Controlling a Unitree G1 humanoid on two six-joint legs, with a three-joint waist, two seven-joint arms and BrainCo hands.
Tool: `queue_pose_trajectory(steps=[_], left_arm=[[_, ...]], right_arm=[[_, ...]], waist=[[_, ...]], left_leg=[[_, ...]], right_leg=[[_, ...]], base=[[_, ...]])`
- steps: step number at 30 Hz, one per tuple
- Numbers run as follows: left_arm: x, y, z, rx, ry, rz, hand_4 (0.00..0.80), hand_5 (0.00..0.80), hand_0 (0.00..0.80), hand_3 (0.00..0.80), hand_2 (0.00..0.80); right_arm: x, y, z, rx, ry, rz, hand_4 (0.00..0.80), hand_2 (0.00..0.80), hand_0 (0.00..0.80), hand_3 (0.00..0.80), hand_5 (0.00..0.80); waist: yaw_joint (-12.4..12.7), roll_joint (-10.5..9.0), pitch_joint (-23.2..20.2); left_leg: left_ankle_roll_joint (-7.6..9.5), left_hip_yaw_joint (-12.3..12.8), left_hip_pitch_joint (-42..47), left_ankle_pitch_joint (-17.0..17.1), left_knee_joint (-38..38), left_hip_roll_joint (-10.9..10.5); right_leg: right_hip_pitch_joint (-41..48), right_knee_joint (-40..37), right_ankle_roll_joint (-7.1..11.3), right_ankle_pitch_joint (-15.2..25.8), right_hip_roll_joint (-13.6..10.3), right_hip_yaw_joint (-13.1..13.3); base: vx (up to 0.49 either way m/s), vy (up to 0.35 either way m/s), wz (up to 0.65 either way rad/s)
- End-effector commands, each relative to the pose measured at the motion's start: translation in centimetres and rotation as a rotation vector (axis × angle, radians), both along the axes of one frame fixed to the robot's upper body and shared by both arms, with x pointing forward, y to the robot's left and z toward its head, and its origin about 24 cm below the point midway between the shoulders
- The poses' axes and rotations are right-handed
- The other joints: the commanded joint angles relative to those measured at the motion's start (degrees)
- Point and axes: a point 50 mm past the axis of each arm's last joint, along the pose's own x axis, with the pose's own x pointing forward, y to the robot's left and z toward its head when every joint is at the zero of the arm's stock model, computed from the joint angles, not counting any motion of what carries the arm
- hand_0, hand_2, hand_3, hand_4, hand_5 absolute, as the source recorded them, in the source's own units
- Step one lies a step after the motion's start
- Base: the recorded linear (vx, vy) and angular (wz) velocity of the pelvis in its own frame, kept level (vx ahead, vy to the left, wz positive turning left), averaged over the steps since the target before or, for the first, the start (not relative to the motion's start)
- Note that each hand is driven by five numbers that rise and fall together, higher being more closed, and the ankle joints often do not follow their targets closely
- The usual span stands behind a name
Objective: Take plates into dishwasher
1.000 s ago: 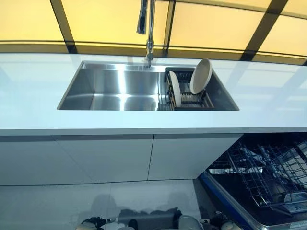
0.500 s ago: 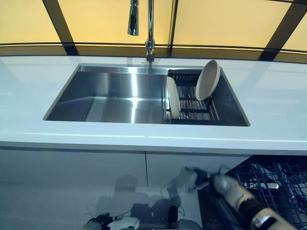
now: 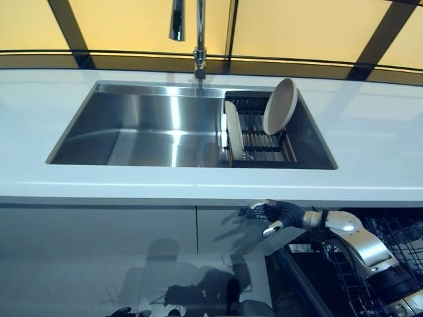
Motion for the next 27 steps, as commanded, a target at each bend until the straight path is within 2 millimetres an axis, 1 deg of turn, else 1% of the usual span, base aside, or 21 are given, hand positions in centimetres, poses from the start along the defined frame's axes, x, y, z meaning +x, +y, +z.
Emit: queue_pose_trajectory(steps=[1, 2, 3, 4, 7, 8, 9, 10, 11, 12, 13, 14, 15, 16, 17, 18, 19, 20, 22, 24, 27], left_arm=[[0.9, 1.7, 0.7, 0.053, 0.000, -0.046, 0.000, 0.000, 0.000, 0.000, 0.000], [0.9, 1.7, 0.7, 0.053, 0.001, -0.047, 0.000, 0.000, 0.000, 0.000, 0.000], [1.2, 1.8, 0.8, 0.052, 0.006, -0.058, 0.000, 0.000, 0.000, 0.000, 0.000], [1.2, 1.8, 0.8, 0.052, 0.006, -0.057, 0.000, 0.000, 0.000, 0.000, 0.000], [1.3, 2.0, 0.8, 0.046, 0.010, -0.050, 0.000, 0.000, 0.000, 0.000, 0.000], [1.4, 2.1, 0.9, 0.044, 0.011, -0.053, 0.000, 0.000, 0.000, 0.000, 0.000], [1.5, 2.2, 0.9, 0.042, 0.018, -0.056, 0.000, 0.000, 0.000, 0.000, 0.000], [1.5, 2.2, 0.9, 0.039, 0.021, -0.055, 0.000, 0.000, 0.000, 0.000, 0.000], [1.5, 2.3, 0.9, 0.039, 0.023, -0.055, 0.000, 0.000, 0.000, 0.000, 0.000], [1.5, 2.2, 0.9, 0.038, 0.025, -0.055, 0.000, 0.000, 0.000, 0.000, 0.000], [1.4, 2.4, 0.9, 0.040, 0.032, -0.058, 0.000, 0.000, 0.000, 0.000, 0.000], [1.4, 2.4, 1.0, 0.041, 0.036, -0.061, 0.000, 0.000, 0.000, 0.000, 0.000], [1.5, 2.4, 0.9, 0.039, 0.037, -0.063, 0.000, 0.000, 0.000, 0.000, 0.000], [1.3, 2.4, 0.9, 0.040, 0.042, -0.067, 0.000, 0.000, 0.000, 0.000, 0.000], [1.4, 2.4, 0.9, 0.042, 0.043, -0.070, 0.000, 0.000, 0.000, 0.000, 0.000], [1.5, 2.4, 1.0, 0.044, 0.045, -0.074, 0.000, 0.000, 0.000, 0.000, 0.000], [1.6, 2.4, 1.0, 0.044, 0.045, -0.075, 0.000, 0.000, 0.000, 0.000, 0.000], [1.6, 2.4, 1.0, 0.047, 0.048, -0.080, 0.000, 0.000, 0.000, 0.000, 0.000], [1.7, 2.2, 0.9, 0.047, 0.050, -0.083, 0.000, 0.000, 0.000, 0.000, 0.000], [1.8, 2.1, 0.9, 0.051, 0.052, -0.086, 0.000, 0.000, 0.000, 0.000, 0.000], [1.8, 1.9, 0.8, 0.064, 0.060, -0.092, 0.000, 0.000, 0.000, 0.000, 0.000]], right_arm=[[2.9, -3.0, 6.1, 0.200, -0.253, -0.233, 0.000, 0.000, 0.000, 0.000, 0.000], [3.0, -3.4, 6.4, 0.234, -0.265, -0.261, 0.000, 0.000, 0.000, 0.000, 0.000], [3.6, -5.5, 8.3, 0.430, -0.335, -0.416, 0.000, 0.000, 0.000, 0.000, 0.000], [4.0, -6.2, 9.0, 0.475, -0.354, -0.462, 0.000, 0.000, 0.000, 0.000, 0.000], [4.5, -8.7, 13.1, 0.686, -0.466, -0.610, 0.000, 0.000, 0.000, 0.000, 0.000], [4.5, -9.4, 14.0, 0.715, -0.488, -0.657, 0.000, 0.000, 0.000, 0.000, 0.000], [4.5, -11.2, 16.0, 0.745, -0.551, -0.763, 0.000, 0.000, 0.000, 0.000, 0.000], [4.6, -11.8, 17.1, 0.765, -0.576, -0.790, 0.000, 0.000, 0.000, 0.000, 0.000], [4.5, -12.3, 18.1, 0.775, -0.603, -0.829, 0.000, 0.000, 0.000, 0.000, 0.000], [4.5, -12.6, 18.6, 0.782, -0.615, -0.852, 0.000, 0.000, 0.000, 0.000, 0.000], [4.4, -13.9, 19.9, 0.789, -0.644, -0.909, 0.000, 0.000, 0.000, 0.000, 0.000], [4.3, -14.6, 21.0, 0.795, -0.667, -0.935, 0.000, 0.000, 0.000, 0.000, 0.000], [4.2, -14.8, 21.7, 0.801, -0.688, -0.947, 0.000, 0.000, 0.000, 0.000, 0.000], [4.1, -15.1, 22.8, 0.809, -0.710, -0.973, 0.000, 0.000, 0.000, 0.000, 0.000], [3.9, -15.5, 24.0, 0.830, -0.733, -0.996, 0.000, 0.000, 0.000, 0.000, 0.000], [3.7, -15.9, 25.2, 0.827, -0.763, -1.049, 0.000, 0.000, 0.000, 0.000, 0.000], [3.7, -16.0, 25.8, 0.816, -0.774, -1.071, 0.000, 0.000, 0.000, 0.000, 0.000], [3.4, -16.6, 26.8, 0.806, -0.793, -1.128, 0.000, 0.000, 0.000, 0.000, 0.000], [3.2, -17.0, 28.1, 0.778, -0.818, -1.194, 0.000, 0.000, 0.000, 0.000, 0.000], [2.9, -17.8, 29.2, 0.710, -0.842, -1.301, 0.000, 0.000, 0.000, 0.000, 0.000], [3.1, -18.7, 29.9, 0.614, -0.812, -1.437, 0.000, 0.000, 0.000, 0.000, 0.000]], waist=[[-0.5, -1.64, -1.0], [-0.6, -1.59, -1.0], [-1.2, -1.24, -1.4], [-1.3, -1.14, -1.4], [-1.7, -0.72, -1.9], [-1.6, -0.61, -2.0], [-1.6, -0.46, -2.3], [-1.6, -0.32, -2.4], [-1.5, -0.48, -2.5], [-1.5, -0.41, -2.5], [-1.4, -0.49, -2.9], [-1.3, -0.53, -3.0], [-1.2, -0.45, -3.0], [-1.2, -0.41, -3.3], [-1.1, -0.68, -3.3], [-0.9, -0.81, -3.4], [-0.8, -0.82, -3.4], [-0.6, -1.12, -3.6], [-0.5, -1.29, -3.7], [-0.3, -1.67, -3.9], [0.5, -2.24, -4.0]], left_leg=[[1.88, 1.4, -1.4, -0.9, 3.2, 0.7], [1.88, 1.4, -1.3, -1.0, 3.2, 0.7], [1.90, 1.6, -0.6, -1.6, 3.2, 0.7], [1.91, 1.6, -0.3, -1.9, 3.3, 0.7], [1.94, 1.9, 0.6, -2.6, 3.3, 0.6], [1.91, 1.9, 0.7, -2.7, 3.3, 0.5], [1.98, 1.9, 0.9, -3.0, 3.6, 0.3], [2.03, 1.9, 1.0, -3.1, 3.6, 0.2], [2.03, 1.8, 0.6, -2.5, 3.8, -0.1], [2.04, 1.8, 0.6, -2.5, 3.8, -0.1], [2.01, 1.8, 0.7, -2.7, 3.9, -0.2], [2.04, 1.9, 0.8, -2.7, 3.9, -0.4], [2.06, 1.9, 0.8, -2.7, 4.0, -0.4], [2.10, 1.8, 1.0, -3.2, 4.0, -0.4], [2.11, 1.9, 0.7, -2.7, 4.2, -0.7], [2.10, 1.9, 0.7, -2.8, 4.2, -0.8], [2.10, 1.9, 0.8, -2.8, 4.2, -0.8], [2.12, 1.8, 0.8, -2.7, 4.2, -0.9], [2.08, 1.8, 0.8, -2.7, 4.1, -1.1], [1.97, 1.8, 0.8, -2.7, 4.2, -1.1], [2.00, 2.5, 1.4, -3.0, 4.0, -1.0]], right_leg=[[0.1, 6.3, 8.07, -3.8, -7.1, 1.5], [0.2, 6.2, 8.08, -3.8, -7.0, 1.6], [0.6, 6.2, 8.11, -4.1, -7.0, 1.9], [0.6, 6.2, 8.11, -4.2, -7.0, 2.0], [1.1, 5.9, 8.22, -4.2, -7.0, 2.7], [1.3, 5.8, 8.21, -4.2, -7.0, 3.0], [1.6, 5.6, 8.28, -4.2, -7.0, 3.4], [1.8, 5.5, 8.26, -4.2, -7.0, 3.6], [1.5, 5.5, 8.10, -3.6, -7.2, 3.8], [1.6, 5.4, 8.11, -3.6, -7.2, 3.9], [1.9, 5.0, 8.15, -3.5, -7.2, 4.1], [2.1, 4.8, 8.16, -3.4, -7.3, 4.2], [2.2, 4.7, 8.17, -3.3, -7.3, 4.2], [2.6, 4.5, 8.32, -3.7, -7.3, 4.3], [2.4, 4.5, 8.21, -3.1, -7.5, 4.4], [2.6, 4.3, 8.25, -3.1, -7.4, 4.4], [2.8, 4.2, 8.27, -3.0, -7.4, 4.4], [2.9, 4.1, 8.28, -2.9, -7.5, 4.3], [3.0, 3.8, 8.31, -2.8, -7.5, 4.4], [3.3, 3.4, 8.36, -2.5, -7.6, 4.3], [3.4, 3.4, 8.93, -2.1, -8.1, 2.5]], base=[[0.012, 0.026, -0.17], [0.028, 0.048, -0.20], [0.030, 0.055, -0.14], [0.038, 0.074, -0.11], [0.036, 0.063, -0.19], [0.044, 0.068, -0.13], [0.039, 0.065, -0.02], [0.003, 0.056, -0.01], [-0.013, 0.031, 0.00], [-0.007, 0.031, -0.01], [0.030, 0.041, -0.02], [0.029, 0.042, -0.03], [0.053, 0.045, -0.03], [0.013, 0.033, -0.03], [0.017, 0.033, -0.04], [-0.021, 0.015, -0.06], [0.012, 0.018, -0.08], [0.005, 0.015, -0.09], [0.002, 0.007, -0.06], [-0.001, -0.002, -0.02], [0.029, -0.030, -0.06]])
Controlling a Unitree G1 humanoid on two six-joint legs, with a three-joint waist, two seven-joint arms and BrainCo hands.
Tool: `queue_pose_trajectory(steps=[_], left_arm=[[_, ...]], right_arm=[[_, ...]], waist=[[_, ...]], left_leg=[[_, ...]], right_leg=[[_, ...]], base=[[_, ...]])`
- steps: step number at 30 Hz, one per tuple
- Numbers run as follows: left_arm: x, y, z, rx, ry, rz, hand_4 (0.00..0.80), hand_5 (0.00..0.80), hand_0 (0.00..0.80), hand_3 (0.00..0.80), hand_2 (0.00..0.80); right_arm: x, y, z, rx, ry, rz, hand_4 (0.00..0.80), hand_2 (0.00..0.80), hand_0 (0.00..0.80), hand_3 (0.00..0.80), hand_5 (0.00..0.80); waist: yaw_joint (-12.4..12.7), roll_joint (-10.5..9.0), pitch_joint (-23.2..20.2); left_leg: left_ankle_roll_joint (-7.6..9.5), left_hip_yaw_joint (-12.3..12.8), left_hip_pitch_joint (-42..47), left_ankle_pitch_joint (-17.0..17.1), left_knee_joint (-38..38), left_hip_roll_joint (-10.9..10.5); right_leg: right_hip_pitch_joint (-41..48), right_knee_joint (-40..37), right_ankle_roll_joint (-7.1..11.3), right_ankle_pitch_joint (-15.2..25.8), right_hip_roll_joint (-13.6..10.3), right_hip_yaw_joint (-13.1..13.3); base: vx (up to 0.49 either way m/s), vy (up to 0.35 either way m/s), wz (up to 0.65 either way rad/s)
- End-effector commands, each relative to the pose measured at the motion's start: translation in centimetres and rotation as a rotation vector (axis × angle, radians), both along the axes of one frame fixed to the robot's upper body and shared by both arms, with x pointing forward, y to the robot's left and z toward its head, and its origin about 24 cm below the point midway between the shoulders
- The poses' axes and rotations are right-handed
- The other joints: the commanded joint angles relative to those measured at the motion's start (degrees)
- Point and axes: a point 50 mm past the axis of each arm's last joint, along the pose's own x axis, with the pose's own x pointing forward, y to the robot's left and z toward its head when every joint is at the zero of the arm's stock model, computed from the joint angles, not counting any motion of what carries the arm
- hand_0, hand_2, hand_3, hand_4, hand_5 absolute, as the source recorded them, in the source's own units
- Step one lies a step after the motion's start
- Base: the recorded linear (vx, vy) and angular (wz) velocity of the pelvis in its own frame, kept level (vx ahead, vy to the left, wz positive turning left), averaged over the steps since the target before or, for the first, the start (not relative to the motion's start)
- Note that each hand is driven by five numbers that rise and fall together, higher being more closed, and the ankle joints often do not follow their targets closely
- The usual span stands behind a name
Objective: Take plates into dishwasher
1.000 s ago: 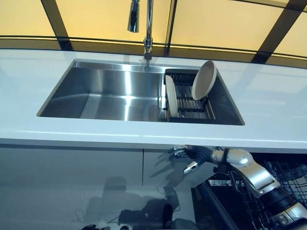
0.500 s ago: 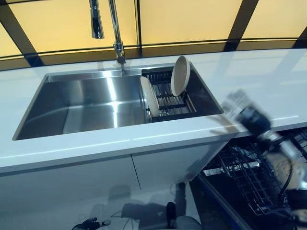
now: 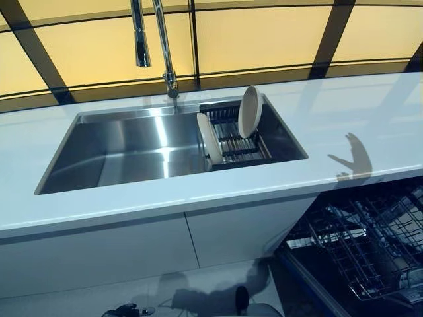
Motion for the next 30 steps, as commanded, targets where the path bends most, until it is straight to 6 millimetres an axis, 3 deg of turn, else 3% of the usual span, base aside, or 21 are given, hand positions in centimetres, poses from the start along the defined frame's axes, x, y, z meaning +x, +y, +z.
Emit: queue_pose_trajectory(steps=[1, 5, 11, 12, 13, 14, 15, 16, 17, 18, 20, 23, 26, 30], left_arm=[[0.4, 2.5, 0.9, 0.095, 0.014, -0.007, 0.000, 0.000, 0.000, 0.000, 0.000], [0.6, 2.6, 1.0, 0.118, -0.001, 0.017, 0.000, 0.000, 0.000, 0.000, 0.000], [1.7, 2.4, 1.3, 0.138, -0.014, 0.042, 0.000, 0.000, 0.000, 0.000, 0.000], [1.5, 2.4, 1.2, 0.128, -0.020, 0.064, 0.000, 0.000, 0.000, 0.000, 0.000], [1.5, 2.1, 1.0, 0.114, -0.029, 0.072, 0.000, 0.000, 0.000, 0.000, 0.000], [1.7, 1.7, 1.0, 0.096, -0.032, 0.064, 0.000, 0.000, 0.000, 0.000, 0.000], [1.7, 1.5, 0.9, 0.089, -0.033, 0.060, 0.000, 0.000, 0.000, 0.000, 0.000], [2.2, 1.1, 1.0, 0.073, -0.040, 0.038, 0.000, 0.000, 0.000, 0.000, 0.000], [2.2, 1.1, 1.0, 0.066, -0.038, 0.009, 0.000, 0.000, 0.000, 0.000, 0.000], [2.2, 1.2, 1.0, 0.063, -0.036, -0.009, 0.000, 0.000, 0.000, 0.000, 0.000], [2.3, 1.3, 1.1, 0.051, -0.032, -0.007, 0.000, 0.000, 0.000, 0.000, 0.000], [2.2, 1.6, 1.2, 0.063, -0.023, 0.018, 0.000, 0.000, 0.000, 0.000, 0.000], [2.2, 2.2, 1.4, 0.085, -0.011, 0.048, 0.000, 0.000, 0.000, 0.000, 0.000], [2.1, 2.1, 1.3, 0.069, 0.002, 0.053, 0.000, 0.000, 0.000, 0.000, 0.000]], right_arm=[[0.0, -0.2, 2.2, 0.018, 0.010, -0.110, 0.000, 0.000, 0.000, 0.000, 0.000], [0.9, 0.6, 3.7, -0.007, 0.057, -0.162, 0.000, 0.000, 0.000, 0.000, 0.000], [2.5, 3.4, 6.3, -0.240, 0.166, -0.283, 0.000, 0.000, 0.000, 0.000, 0.000], [3.4, 5.1, 7.0, -0.328, 0.188, -0.279, 0.000, 0.000, 0.000, 0.000, 0.000], [3.9, 6.1, 7.3, -0.361, 0.199, -0.278, 0.000, 0.000, 0.000, 0.000, 0.000], [4.2, 6.9, 7.3, -0.383, 0.208, -0.276, 0.000, 0.000, 0.000, 0.000, 0.000], [4.3, 7.1, 7.4, -0.388, 0.211, -0.260, 0.000, 0.000, 0.000, 0.000, 0.000], [4.8, 7.7, 7.1, -0.405, 0.243, -0.252, 0.000, 0.000, 0.000, 0.000, 0.000], [5.1, 7.8, 6.8, -0.422, 0.279, -0.272, 0.000, 0.000, 0.000, 0.000, 0.000], [5.2, 8.0, 6.7, -0.422, 0.283, -0.261, 0.000, 0.000, 0.000, 0.000, 0.000], [5.4, 7.8, 5.7, -0.416, 0.331, -0.260, 0.000, 0.000, 0.000, 0.000, 0.000], [5.5, 7.0, 4.5, -0.463, 0.411, -0.228, 0.000, 0.000, 0.000, 0.000, 0.000], [5.7, 7.2, 4.7, -0.511, 0.452, -0.195, 0.000, 0.000, 0.000, 0.000, 0.000], [6.2, 7.9, 5.0, -0.577, 0.498, -0.213, 0.000, 0.000, 0.000, 0.000, 0.000]], waist=[[3.3, -4.59, -2.0], [5.2, -5.01, -1.8], [6.2, -5.89, -1.7], [7.0, -6.36, -1.4], [7.7, -6.41, -0.8], [8.9, -6.53, 0.1], [9.1, -6.65, 0.1], [10.3, -4.96, 0.5], [11.3, -4.60, 1.3], [11.6, -4.70, 1.8], [11.3, -4.76, 0.8], [10.7, -4.36, -0.7], [10.6, -4.70, -2.0], [10.7, -4.93, -3.1]], left_leg=[[1.61, -0.5, -2.8, -2.6, 4.7, 0.0], [1.28, 1.4, -2.7, -1.7, 4.5, 0.7], [0.22, 0.9, -3.2, -4.3, 10.8, 1.8], [-1.25, 1.0, -5.6, -1.9, 21.0, 3.6], [-2.39, -0.2, -10.5, 2.7, 28.9, 4.3], [-3.45, -2.4, -16.4, 6.6, 35.1, 3.7], [-3.62, -3.1, -18.3, 7.6, 36.1, 3.3], [-4.59, -2.4, -22.3, 10.0, 25.9, 3.8], [-4.78, -1.8, -23.5, 13.1, 20.6, 5.1], [-4.38, -1.6, -23.2, 12.4, 19.7, 4.5], [-2.60, -1.7, -18.6, 7.7, 13.3, 2.0], [-1.93, 0.0, -12.1, 8.4, 4.0, 1.6], [-1.54, -0.4, -10.5, 8.2, 0.6, 0.7], [-1.43, 0.1, -10.6, 7.9, -0.2, 1.0]], right_leg=[[0.8, 5.2, 8.32, -3.5, -8.5, -0.9], [1.8, 6.1, 7.70, -4.4, -8.6, -5.3], [1.5, 9.2, 4.82, -7.7, -7.5, -6.8], [2.9, 8.7, 2.48, -8.7, -6.4, -7.8], [4.2, 8.0, 1.03, -9.0, -5.6, -7.8], [5.8, 7.1, 0.21, -9.0, -5.2, -7.1], [6.0, 6.7, 0.05, -8.8, -5.3, -7.0], [8.2, 5.8, 1.32, -9.5, -4.2, -6.4], [10.6, 4.7, 2.18, -9.7, -4.4, -5.4], [11.4, 4.3, 2.49, -9.6, -4.9, -5.1], [10.8, 4.1, 4.35, -8.3, -6.5, -5.7], [9.7, 2.9, 5.50, -6.7, -7.2, -8.0], [9.0, 1.3, 5.62, -6.4, -6.7, -8.5], [8.7, 0.6, 5.51, -6.9, -6.3, -9.5]], base=[[0.026, -0.069, -0.09], [0.017, -0.085, -0.41], [0.065, -0.106, -0.07], [0.055, -0.101, 0.05], [0.089, -0.096, 0.11], [0.072, -0.024, 0.22], [0.158, 0.139, 0.21], [0.205, 0.214, 0.24], [0.224, 0.220, 0.18], [0.176, 0.136, 0.08], [0.148, 0.104, -0.23], [0.143, 0.060, 0.19], [0.105, -0.007, -0.09], [0.082, -0.011, 0.03]])
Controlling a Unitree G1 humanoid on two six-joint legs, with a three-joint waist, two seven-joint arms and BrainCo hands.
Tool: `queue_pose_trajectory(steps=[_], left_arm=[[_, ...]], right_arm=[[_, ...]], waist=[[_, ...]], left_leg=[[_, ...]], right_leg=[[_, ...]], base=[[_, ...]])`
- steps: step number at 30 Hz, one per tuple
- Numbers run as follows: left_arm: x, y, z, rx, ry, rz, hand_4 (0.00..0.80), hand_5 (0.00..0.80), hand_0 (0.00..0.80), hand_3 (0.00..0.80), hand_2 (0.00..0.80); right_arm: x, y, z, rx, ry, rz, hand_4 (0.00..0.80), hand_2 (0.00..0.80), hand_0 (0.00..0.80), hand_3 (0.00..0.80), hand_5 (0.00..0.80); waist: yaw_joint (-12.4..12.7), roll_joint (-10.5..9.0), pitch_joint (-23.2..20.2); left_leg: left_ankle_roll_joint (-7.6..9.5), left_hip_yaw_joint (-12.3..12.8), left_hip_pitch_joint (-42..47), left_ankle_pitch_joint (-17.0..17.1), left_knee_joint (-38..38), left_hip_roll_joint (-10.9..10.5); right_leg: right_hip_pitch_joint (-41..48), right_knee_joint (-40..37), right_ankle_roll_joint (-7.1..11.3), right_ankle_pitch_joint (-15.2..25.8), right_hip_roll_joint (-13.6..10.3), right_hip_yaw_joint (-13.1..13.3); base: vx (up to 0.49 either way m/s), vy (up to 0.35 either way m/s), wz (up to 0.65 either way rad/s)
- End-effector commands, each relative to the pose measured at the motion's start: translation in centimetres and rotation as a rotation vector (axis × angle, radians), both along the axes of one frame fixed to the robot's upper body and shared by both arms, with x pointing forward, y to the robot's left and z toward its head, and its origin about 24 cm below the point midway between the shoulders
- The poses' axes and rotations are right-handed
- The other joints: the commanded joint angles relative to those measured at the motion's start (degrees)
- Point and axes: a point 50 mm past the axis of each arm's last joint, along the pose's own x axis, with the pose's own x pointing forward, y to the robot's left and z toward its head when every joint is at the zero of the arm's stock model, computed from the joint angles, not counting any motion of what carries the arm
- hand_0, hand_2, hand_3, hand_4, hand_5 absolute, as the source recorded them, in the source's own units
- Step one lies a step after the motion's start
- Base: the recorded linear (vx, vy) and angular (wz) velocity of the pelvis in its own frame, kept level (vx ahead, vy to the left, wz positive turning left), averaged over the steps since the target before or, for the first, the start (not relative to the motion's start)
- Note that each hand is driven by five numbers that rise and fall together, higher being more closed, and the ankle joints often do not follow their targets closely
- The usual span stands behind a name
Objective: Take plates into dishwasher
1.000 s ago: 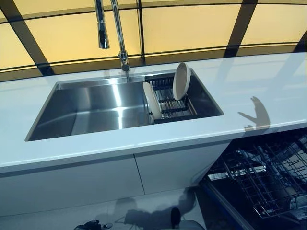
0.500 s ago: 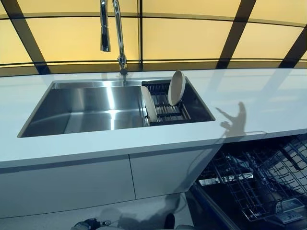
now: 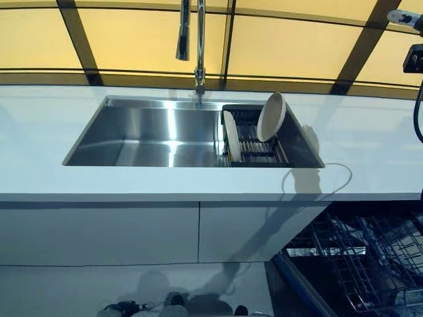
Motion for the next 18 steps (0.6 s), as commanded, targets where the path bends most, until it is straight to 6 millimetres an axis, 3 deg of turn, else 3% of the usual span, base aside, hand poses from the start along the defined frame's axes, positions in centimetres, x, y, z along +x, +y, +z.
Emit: queue_pose_trajectory(steps=[1, 9, 18], left_arm=[[0.96, 0.67, 0.40, 0.013, -0.003, 0.005, 0.000, 0.000, 0.000, 0.000, 0.000], [0.46, 0.14, 0.04, 0.007, 0.018, -0.012, 0.000, 0.000, 0.000, 0.000, 0.000], [0.28, 0.81, 0.25, 0.032, 0.022, 0.029, 0.000, 0.000, 0.000, 0.000, 0.000]], right_arm=[[-1.24, 0.54, 4.84, -0.123, -0.078, -0.031, 0.000, 0.000, 0.000, 0.000, 0.000], [-0.79, 0.45, 4.45, -0.107, -0.014, -0.111, 0.000, 0.000, 0.000, 0.000, 0.000], [-0.65, 0.71, 3.92, -0.115, 0.087, -0.064, 0.000, 0.000, 0.000, 0.000, 0.000]], waist=[[1.8, -1.48, -1.3], [2.4, -1.98, -1.0], [1.5, -1.50, 0.8]], left_leg=[[-3.95, -1.5, 2.9, -0.2, -3.1, 1.6], [-4.12, -1.2, 2.5, -0.3, -3.1, 2.8], [-4.63, -0.6, 0.5, 0.0, -3.1, 3.4]], right_leg=[[5.9, -4.1, 4.46, 0.7, -1.9, 1.8], [5.5, -4.6, 4.58, 0.7, -1.8, 1.7], [2.5, -4.6, 4.81, 1.1, -1.3, 2.9]], base=[[0.079, -0.009, -0.01], [0.071, -0.030, 0.09], [0.004, -0.026, -0.07]])
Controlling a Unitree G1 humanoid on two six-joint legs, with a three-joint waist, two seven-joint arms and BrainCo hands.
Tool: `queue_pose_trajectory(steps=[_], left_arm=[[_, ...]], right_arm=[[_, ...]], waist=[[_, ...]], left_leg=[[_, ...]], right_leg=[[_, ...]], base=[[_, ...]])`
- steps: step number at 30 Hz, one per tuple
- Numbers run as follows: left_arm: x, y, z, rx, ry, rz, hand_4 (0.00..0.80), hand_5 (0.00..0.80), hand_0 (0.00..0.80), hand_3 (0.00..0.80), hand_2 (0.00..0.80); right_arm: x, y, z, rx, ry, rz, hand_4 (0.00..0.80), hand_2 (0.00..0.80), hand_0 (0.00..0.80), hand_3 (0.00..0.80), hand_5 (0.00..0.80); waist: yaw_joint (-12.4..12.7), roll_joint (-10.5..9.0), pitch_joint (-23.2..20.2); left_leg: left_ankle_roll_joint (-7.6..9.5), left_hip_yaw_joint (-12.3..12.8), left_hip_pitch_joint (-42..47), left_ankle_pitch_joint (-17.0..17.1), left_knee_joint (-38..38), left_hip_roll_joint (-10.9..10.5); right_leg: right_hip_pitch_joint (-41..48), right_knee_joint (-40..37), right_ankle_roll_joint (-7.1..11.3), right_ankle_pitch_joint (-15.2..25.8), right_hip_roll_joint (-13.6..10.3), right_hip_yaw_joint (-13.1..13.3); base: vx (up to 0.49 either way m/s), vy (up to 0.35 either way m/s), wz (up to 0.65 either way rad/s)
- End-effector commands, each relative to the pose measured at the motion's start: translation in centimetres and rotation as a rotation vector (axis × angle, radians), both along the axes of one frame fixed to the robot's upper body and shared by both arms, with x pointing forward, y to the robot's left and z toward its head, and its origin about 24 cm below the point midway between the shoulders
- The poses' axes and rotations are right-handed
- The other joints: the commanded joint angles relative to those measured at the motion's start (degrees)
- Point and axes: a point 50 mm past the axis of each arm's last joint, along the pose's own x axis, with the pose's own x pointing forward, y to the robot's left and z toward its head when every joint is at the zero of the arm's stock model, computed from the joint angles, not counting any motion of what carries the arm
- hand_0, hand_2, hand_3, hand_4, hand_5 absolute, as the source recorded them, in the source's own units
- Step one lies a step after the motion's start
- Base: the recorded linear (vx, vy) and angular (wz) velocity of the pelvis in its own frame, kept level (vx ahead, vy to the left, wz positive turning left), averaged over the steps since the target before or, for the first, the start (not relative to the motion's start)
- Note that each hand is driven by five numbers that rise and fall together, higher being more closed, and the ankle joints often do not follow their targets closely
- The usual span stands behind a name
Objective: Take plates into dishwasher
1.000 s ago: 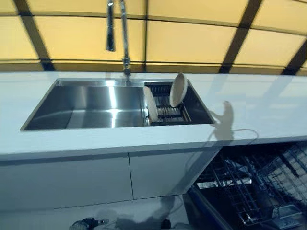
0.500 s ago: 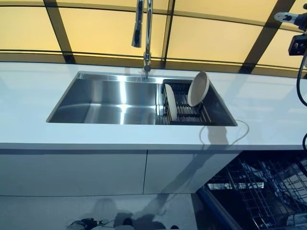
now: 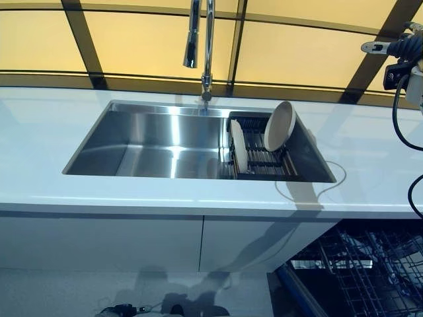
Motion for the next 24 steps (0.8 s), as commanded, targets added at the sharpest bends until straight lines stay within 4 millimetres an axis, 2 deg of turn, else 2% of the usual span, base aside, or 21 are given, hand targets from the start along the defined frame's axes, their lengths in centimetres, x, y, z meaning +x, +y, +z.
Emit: queue_pose_trajectory(steps=[1, 11, 16, 24], left_arm=[[1.1, 1.4, 0.7, 0.050, -0.001, 0.010, 0.000, 0.000, 0.000, 0.000, 0.000], [3.2, 1.3, 1.4, 0.040, -0.069, 0.015, 0.000, 0.000, 0.000, 0.000, 0.000], [3.4, 1.3, 1.5, 0.041, -0.072, 0.034, 0.000, 0.000, 0.000, 0.000, 0.000], [4.0, 1.5, 1.8, 0.058, -0.113, 0.075, 0.000, 0.000, 0.000, 0.000, 0.000]], right_arm=[[-1.8, 0.3, 6.7, -0.092, -0.139, -0.004, 0.000, 0.000, 0.000, 0.000, 0.000], [-1.6, 1.9, 7.6, -0.154, -0.174, 0.027, 0.000, 0.000, 0.000, 0.000, 0.000], [-1.6, 2.3, 7.8, -0.147, -0.184, 0.060, 0.000, 0.000, 0.000, 0.000, 0.000], [-1.0, 4.0, 7.8, -0.126, -0.212, 0.127, 0.000, 0.000, 0.000, 0.000, 0.000]], waist=[[1.3, -2.33, 2.3], [1.0, -1.54, 8.1], [0.9, -1.49, 9.3], [0.9, -1.35, 10.3]], left_leg=[[-4.09, -0.5, -1.0, -0.5, -0.2, 3.5], [-4.28, -1.3, -5.9, 0.6, -0.2, 3.6], [-4.36, -1.7, -6.8, 1.0, -0.2, 3.5], [-4.40, -1.9, -7.3, 1.2, -0.2, 3.4]], right_leg=[[0.3, 0.1, 4.59, -0.2, -2.7, 1.8], [-4.7, 0.1, 4.08, 0.5, -1.5, 2.9], [-5.5, 0.1, 3.98, 0.6, -1.1, 2.9], [-6.0, 0.1, 3.76, 0.8, -0.9, 2.8]], base=[[-0.081, -0.031, -0.04], [-0.101, -0.026, -0.02], [-0.026, -0.004, 0.00], [0.001, 0.000, 0.01]])
